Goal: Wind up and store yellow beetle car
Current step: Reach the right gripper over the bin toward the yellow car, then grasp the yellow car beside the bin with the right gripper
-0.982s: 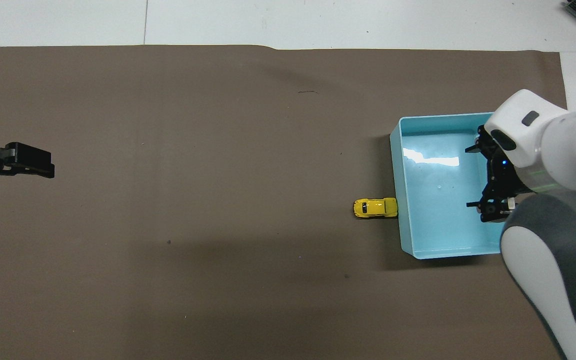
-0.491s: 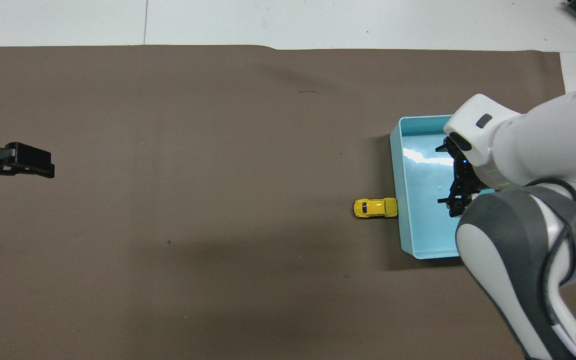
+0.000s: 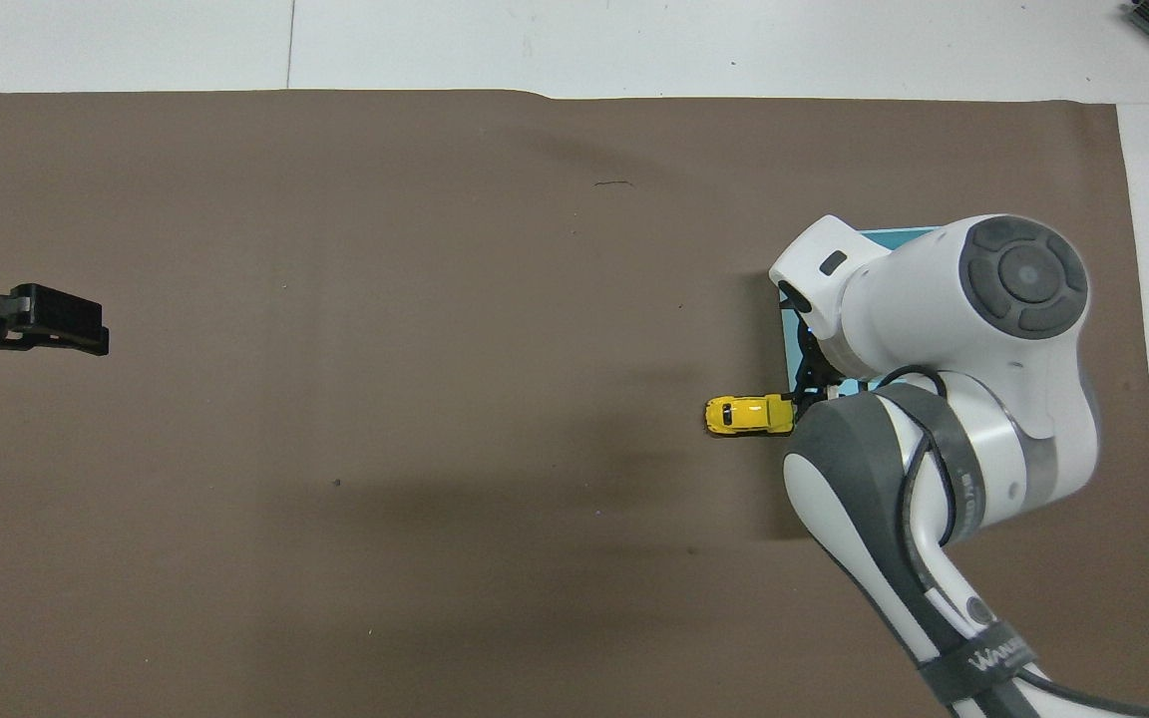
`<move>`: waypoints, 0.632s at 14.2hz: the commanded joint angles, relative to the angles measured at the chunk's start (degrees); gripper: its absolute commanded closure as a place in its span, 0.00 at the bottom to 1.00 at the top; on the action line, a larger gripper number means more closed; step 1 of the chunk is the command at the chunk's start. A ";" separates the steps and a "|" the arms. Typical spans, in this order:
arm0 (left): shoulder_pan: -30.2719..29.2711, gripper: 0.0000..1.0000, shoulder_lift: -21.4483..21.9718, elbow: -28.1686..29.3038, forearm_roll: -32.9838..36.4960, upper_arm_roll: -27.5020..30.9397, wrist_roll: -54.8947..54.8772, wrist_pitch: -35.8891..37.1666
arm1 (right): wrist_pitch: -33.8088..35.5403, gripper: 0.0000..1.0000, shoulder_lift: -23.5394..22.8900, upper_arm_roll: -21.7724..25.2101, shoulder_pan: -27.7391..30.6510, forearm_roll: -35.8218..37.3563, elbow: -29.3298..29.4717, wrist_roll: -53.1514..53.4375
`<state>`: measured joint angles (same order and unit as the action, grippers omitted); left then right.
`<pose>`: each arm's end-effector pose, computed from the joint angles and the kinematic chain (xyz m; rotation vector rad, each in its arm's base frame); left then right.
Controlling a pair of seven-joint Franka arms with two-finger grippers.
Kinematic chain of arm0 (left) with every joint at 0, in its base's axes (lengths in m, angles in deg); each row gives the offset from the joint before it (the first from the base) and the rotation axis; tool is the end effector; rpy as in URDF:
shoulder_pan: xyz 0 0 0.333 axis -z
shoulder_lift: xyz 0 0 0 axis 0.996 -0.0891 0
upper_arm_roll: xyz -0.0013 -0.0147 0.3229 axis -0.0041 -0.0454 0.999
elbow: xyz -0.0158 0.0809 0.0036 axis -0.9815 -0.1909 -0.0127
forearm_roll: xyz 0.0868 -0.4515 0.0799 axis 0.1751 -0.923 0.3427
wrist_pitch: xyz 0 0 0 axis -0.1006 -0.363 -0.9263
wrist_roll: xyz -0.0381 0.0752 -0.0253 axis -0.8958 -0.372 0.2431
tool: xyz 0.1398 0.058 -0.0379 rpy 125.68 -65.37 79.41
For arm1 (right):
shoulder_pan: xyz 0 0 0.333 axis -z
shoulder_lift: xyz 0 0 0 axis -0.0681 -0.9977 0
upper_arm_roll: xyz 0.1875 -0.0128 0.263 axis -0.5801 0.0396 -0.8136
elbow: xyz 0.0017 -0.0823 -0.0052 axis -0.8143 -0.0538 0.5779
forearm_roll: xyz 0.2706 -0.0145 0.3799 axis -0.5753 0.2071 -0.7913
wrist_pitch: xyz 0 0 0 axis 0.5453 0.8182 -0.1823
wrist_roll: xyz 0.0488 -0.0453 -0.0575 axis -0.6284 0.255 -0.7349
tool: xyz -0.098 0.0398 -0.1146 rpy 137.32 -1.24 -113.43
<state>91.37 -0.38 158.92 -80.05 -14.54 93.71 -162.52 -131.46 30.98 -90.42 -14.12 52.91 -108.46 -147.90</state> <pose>0.6108 -0.0532 0.5902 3.1346 0.0541 -0.0304 0.6086 0.1857 0.3198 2.2480 2.1762 0.0996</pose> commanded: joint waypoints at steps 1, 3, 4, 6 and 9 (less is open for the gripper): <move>-0.77 0.00 0.49 0.29 -0.21 -0.45 0.51 0.55 | -4.87 0.00 1.41 0.09 -1.20 0.78 -5.40 1.62; -0.77 0.00 0.49 0.29 -0.21 -0.45 0.51 0.55 | -9.87 0.00 0.88 0.09 -1.47 0.87 -9.00 1.80; -0.77 0.00 0.49 0.29 -0.21 -0.45 0.51 0.55 | -12.08 0.00 0.71 0.09 -1.47 0.95 -10.68 1.80; -0.77 0.00 0.49 0.29 -0.21 -0.45 0.51 0.55 | -14.20 0.00 0.10 0.09 -1.47 1.22 -12.36 1.80; -0.77 0.00 0.49 0.29 -0.21 -0.45 0.51 0.55 | -19.11 0.00 -2.80 0.09 -1.47 2.01 -13.85 1.80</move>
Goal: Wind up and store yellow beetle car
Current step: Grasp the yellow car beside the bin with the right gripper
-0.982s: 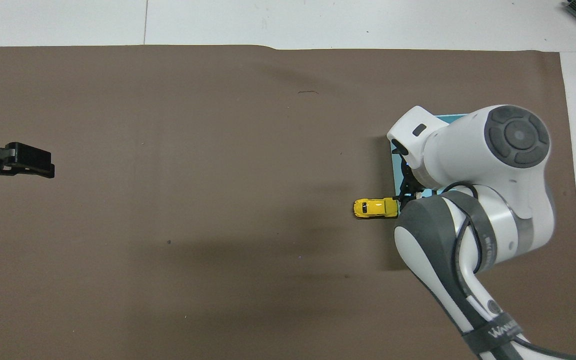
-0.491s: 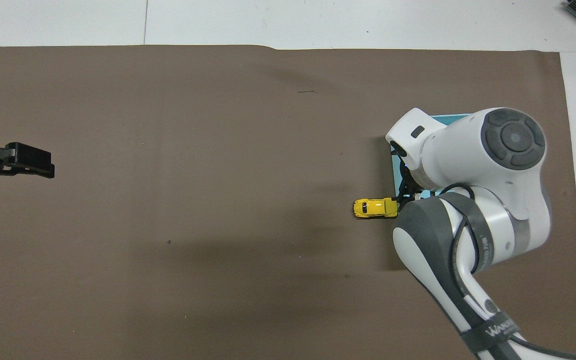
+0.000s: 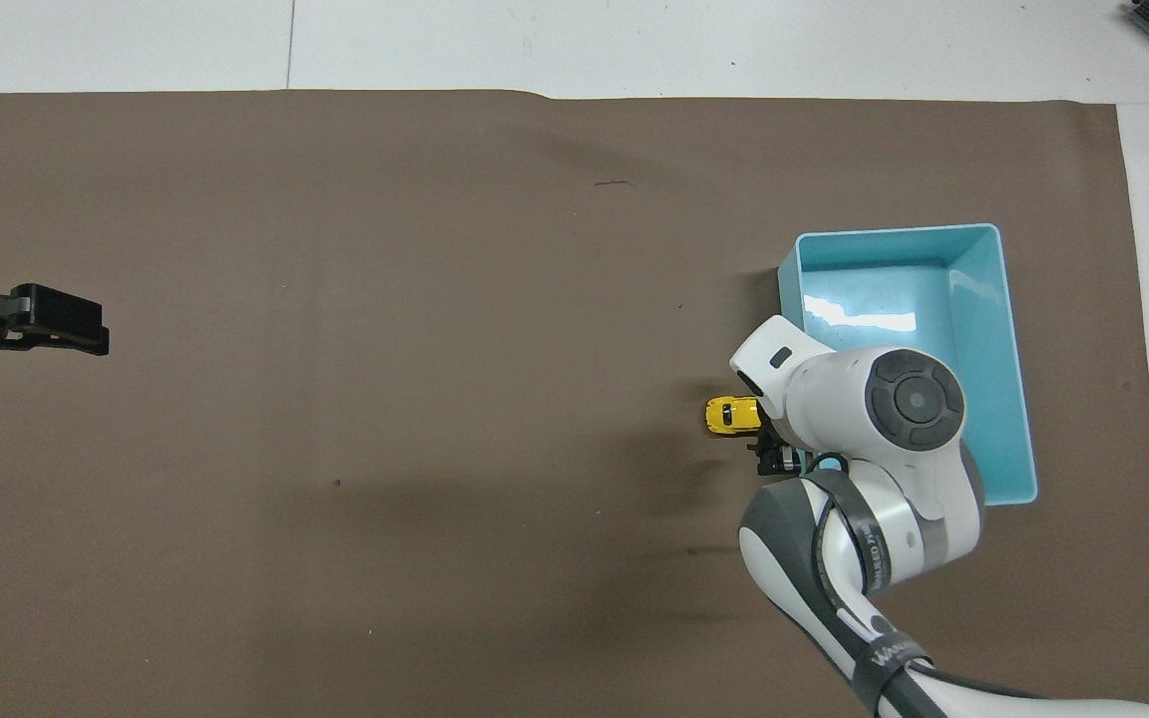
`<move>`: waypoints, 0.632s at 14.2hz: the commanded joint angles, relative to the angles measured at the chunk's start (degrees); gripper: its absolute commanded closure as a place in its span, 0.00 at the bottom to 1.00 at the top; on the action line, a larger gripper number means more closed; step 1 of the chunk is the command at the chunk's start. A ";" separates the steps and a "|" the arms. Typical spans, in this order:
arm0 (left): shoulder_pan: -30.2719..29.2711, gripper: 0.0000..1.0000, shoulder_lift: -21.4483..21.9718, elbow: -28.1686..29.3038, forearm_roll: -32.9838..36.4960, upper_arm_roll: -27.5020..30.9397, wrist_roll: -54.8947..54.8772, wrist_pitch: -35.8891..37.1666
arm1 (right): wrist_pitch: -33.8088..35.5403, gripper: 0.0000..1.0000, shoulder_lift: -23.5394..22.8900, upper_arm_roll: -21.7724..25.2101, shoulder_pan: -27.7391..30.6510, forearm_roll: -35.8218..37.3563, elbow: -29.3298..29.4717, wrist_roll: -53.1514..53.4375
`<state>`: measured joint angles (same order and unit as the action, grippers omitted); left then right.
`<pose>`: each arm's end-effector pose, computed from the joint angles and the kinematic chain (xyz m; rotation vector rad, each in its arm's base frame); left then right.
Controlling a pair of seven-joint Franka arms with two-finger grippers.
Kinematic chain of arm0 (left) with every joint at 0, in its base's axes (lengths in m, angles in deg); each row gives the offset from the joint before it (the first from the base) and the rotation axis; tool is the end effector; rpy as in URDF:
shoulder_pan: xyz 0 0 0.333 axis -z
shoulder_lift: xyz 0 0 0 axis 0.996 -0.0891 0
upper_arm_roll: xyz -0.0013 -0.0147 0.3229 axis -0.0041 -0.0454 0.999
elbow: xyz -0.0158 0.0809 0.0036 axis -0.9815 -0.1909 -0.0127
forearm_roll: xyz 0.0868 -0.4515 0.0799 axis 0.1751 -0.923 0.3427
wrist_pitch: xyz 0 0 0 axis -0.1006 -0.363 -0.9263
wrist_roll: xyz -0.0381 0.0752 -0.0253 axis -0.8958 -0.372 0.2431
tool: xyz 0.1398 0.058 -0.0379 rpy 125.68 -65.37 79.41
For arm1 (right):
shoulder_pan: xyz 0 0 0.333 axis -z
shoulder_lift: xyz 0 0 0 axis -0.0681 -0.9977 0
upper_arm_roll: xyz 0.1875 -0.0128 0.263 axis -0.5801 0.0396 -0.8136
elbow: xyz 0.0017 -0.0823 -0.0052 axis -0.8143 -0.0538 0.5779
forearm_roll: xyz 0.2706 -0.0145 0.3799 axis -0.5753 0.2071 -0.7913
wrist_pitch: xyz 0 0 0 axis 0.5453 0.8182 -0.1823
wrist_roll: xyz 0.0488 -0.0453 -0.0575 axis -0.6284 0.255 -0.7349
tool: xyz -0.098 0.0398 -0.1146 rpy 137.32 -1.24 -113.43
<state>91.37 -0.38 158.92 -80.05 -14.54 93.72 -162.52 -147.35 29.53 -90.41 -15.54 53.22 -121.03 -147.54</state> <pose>0.6108 -0.0532 0.5902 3.1346 0.0544 -0.0304 0.5626 0.1874 0.2212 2.2139 2.1855 0.1431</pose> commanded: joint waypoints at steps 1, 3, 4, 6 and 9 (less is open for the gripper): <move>-0.77 0.00 0.49 0.29 -0.21 -0.54 0.50 0.54 | -3.50 0.06 -1.45 0.09 -0.06 1.69 -1.46 1.44; -0.77 0.00 0.49 0.29 -0.21 -0.54 0.50 0.54 | -3.24 0.25 -1.45 0.09 -0.06 1.87 -1.46 1.26; -0.77 0.00 0.49 0.38 -0.21 -0.54 0.50 0.54 | -3.06 0.41 -1.45 0.09 -0.06 2.74 -1.46 1.17; -0.77 0.00 0.58 0.29 -0.21 -0.45 0.50 0.54 | -2.71 0.86 -1.45 0.09 -0.06 3.80 -1.46 1.26; -0.77 0.00 0.49 0.29 -0.21 -0.45 0.50 0.46 | -2.71 1.00 -2.33 0.09 -1.72 3.80 1.33 4.05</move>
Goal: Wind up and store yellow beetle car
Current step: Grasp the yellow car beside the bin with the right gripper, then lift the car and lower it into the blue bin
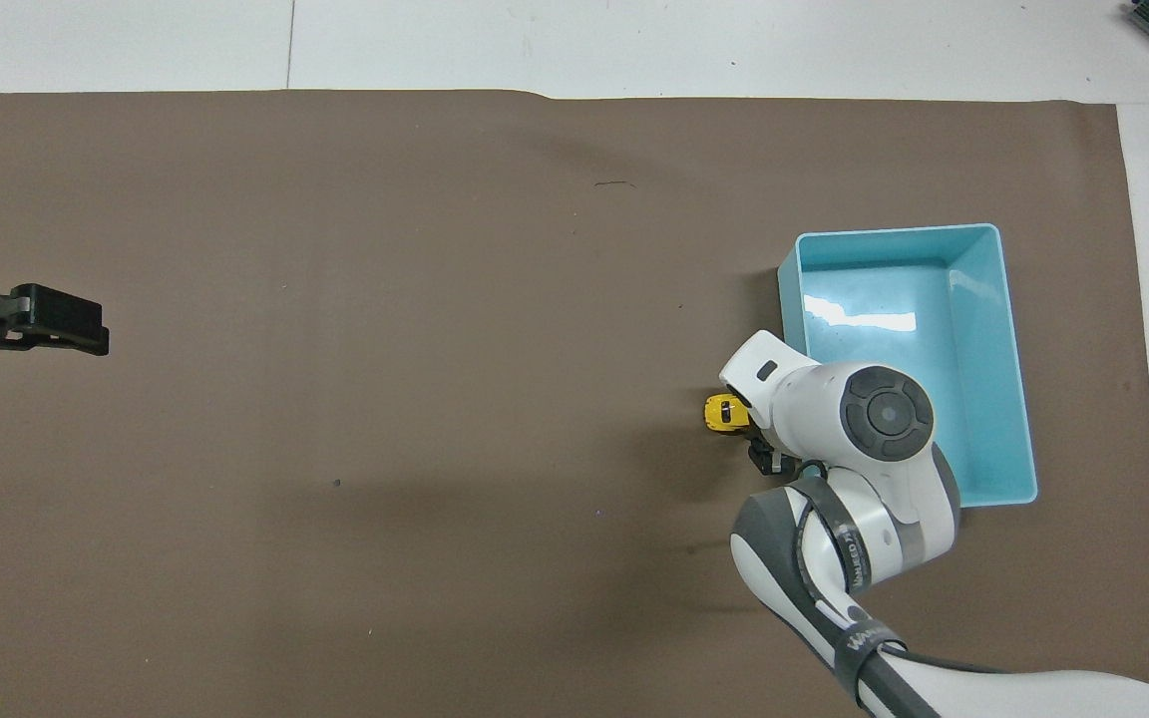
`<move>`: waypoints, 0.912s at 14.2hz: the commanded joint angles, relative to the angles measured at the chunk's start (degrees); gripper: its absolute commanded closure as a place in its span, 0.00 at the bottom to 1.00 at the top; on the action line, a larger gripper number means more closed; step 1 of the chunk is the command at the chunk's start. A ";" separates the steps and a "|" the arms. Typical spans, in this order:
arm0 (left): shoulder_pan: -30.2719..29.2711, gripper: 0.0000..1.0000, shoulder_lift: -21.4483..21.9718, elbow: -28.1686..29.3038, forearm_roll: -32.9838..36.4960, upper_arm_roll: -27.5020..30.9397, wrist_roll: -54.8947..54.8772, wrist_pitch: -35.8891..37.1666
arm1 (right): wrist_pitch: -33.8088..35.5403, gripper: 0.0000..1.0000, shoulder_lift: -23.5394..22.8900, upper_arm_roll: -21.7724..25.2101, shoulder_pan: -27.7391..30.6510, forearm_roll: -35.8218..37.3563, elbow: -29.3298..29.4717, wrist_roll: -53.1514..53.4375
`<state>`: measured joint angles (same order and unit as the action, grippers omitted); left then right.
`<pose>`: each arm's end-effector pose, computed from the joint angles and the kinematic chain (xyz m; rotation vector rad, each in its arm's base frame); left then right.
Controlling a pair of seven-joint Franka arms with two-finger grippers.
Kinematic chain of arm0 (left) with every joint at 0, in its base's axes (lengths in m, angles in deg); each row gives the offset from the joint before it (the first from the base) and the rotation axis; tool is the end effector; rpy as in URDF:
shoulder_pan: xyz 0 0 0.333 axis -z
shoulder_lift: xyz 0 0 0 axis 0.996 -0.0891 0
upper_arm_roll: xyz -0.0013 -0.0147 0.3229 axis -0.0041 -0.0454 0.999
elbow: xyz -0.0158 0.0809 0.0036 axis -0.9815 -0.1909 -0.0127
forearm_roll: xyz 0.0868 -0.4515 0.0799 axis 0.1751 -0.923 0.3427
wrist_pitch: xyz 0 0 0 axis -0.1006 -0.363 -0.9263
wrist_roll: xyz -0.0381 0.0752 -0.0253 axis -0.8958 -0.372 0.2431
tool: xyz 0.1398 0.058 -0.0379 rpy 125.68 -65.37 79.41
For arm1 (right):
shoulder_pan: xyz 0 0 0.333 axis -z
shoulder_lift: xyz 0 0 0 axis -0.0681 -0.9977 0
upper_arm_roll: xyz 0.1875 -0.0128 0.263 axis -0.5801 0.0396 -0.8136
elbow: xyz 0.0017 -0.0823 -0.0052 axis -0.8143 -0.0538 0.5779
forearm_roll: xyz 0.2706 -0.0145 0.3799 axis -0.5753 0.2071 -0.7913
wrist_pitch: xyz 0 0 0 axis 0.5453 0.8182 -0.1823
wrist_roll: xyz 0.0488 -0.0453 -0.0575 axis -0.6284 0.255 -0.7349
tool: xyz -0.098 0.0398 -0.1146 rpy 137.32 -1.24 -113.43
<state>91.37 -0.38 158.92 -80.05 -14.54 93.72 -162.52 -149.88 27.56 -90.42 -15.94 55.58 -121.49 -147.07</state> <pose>0.6108 -0.0532 0.5902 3.1346 0.0544 -0.0304 0.5603 0.1908 0.2017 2.1669 2.2054 0.1309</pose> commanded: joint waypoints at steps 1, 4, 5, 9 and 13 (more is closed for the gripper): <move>-0.77 0.00 0.49 0.29 -0.21 -0.45 0.50 0.54 | 0.17 1.00 -0.45 0.09 -2.11 1.45 3.21 6.04; -0.77 0.00 0.49 0.29 -0.21 -0.54 0.50 0.46 | 9.26 1.00 -0.37 0.09 -2.91 1.45 11.88 7.65; -0.77 0.00 0.58 0.29 -0.21 -0.54 0.50 0.54 | 15.40 1.00 -0.19 0.09 -2.82 1.45 16.44 7.48; -0.77 0.00 0.49 0.29 -0.21 -0.45 0.50 0.54 | 24.50 1.00 3.23 0.88 -1.42 1.27 20.80 6.25; -0.77 0.00 0.49 0.29 -0.21 -0.45 0.50 0.54 | 28.64 1.00 5.17 0.80 6.38 0.40 20.01 -6.20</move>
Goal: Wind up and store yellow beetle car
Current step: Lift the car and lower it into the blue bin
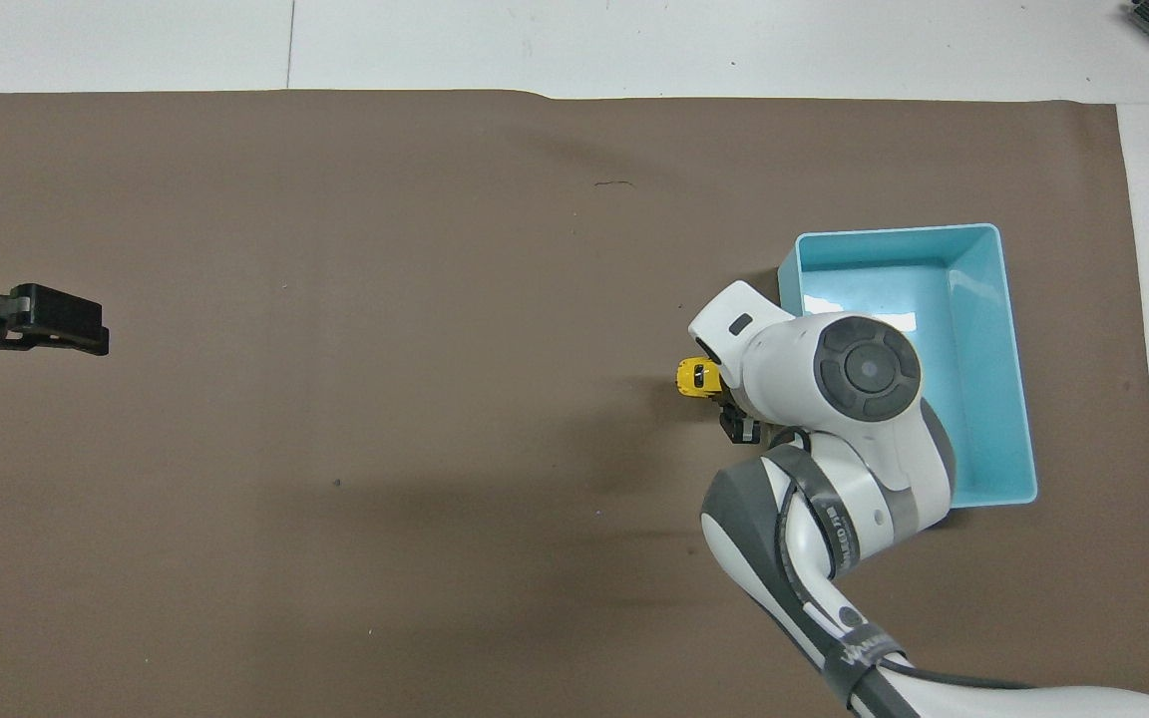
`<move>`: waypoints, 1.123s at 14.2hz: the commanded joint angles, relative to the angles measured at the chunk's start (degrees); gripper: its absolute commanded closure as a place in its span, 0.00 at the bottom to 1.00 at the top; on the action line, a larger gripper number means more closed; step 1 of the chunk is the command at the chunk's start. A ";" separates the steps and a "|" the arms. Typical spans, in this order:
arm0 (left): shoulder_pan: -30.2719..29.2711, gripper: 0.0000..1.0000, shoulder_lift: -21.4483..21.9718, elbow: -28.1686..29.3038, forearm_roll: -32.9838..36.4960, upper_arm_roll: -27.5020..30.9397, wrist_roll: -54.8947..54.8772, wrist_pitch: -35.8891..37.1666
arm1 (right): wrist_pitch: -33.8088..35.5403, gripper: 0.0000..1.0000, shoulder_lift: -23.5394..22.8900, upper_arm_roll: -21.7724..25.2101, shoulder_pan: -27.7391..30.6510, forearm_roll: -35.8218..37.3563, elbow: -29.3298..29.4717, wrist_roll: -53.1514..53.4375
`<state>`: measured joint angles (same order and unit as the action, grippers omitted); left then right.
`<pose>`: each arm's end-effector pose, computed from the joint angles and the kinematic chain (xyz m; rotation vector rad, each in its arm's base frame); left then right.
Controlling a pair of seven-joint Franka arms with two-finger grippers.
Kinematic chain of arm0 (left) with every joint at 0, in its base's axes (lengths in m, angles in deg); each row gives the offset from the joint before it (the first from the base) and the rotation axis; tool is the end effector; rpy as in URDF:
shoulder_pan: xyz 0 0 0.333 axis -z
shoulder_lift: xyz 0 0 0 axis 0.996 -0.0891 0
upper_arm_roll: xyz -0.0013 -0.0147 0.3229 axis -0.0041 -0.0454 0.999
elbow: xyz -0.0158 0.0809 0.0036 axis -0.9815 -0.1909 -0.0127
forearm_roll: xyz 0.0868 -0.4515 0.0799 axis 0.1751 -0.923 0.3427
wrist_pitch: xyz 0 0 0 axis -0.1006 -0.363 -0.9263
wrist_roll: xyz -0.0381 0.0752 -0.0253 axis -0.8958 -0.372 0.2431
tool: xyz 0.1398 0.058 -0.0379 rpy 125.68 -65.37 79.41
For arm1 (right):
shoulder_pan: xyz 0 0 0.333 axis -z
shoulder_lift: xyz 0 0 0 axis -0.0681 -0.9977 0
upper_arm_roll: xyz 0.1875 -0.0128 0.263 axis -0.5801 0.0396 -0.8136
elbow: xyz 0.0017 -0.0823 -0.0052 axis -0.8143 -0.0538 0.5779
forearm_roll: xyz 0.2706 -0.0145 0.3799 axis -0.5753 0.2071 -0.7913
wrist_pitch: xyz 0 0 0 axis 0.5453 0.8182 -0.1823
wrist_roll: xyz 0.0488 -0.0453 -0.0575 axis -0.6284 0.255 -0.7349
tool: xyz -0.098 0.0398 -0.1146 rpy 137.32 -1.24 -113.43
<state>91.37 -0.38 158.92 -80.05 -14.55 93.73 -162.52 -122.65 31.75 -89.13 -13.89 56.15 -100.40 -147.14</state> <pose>0.6108 -0.0533 0.5902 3.1346 0.0544 -0.0304 0.6324 0.1689 0.3894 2.2289 2.1289 0.0601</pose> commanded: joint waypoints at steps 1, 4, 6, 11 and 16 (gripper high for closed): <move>-0.77 0.00 0.49 0.29 -0.21 -0.45 0.49 0.54 | 1.50 1.00 1.16 -0.49 5.75 -0.18 -1.61 -8.78; -0.77 0.00 0.49 0.38 -0.21 -0.54 0.49 0.54 | 0.54 1.00 3.00 -0.40 10.23 -0.18 -5.81 -15.81; -0.77 0.00 0.49 0.29 -0.21 -0.54 0.49 0.54 | -0.86 1.00 3.71 -0.40 12.70 -0.18 -8.45 -20.04; -0.77 0.00 0.49 0.38 -0.21 -0.54 0.49 0.54 | -15.68 1.00 2.84 -0.40 14.47 0.00 -19.08 -23.04; -0.77 0.00 0.49 0.38 -0.21 -0.45 0.41 0.54 | -26.78 1.00 -4.71 -0.32 14.73 0.88 -21.38 -23.22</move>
<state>91.37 -0.38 158.92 -80.05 -14.55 93.73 -162.51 -145.84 29.36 -88.86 -0.42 56.23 -121.21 -168.75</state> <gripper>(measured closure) 0.000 0.551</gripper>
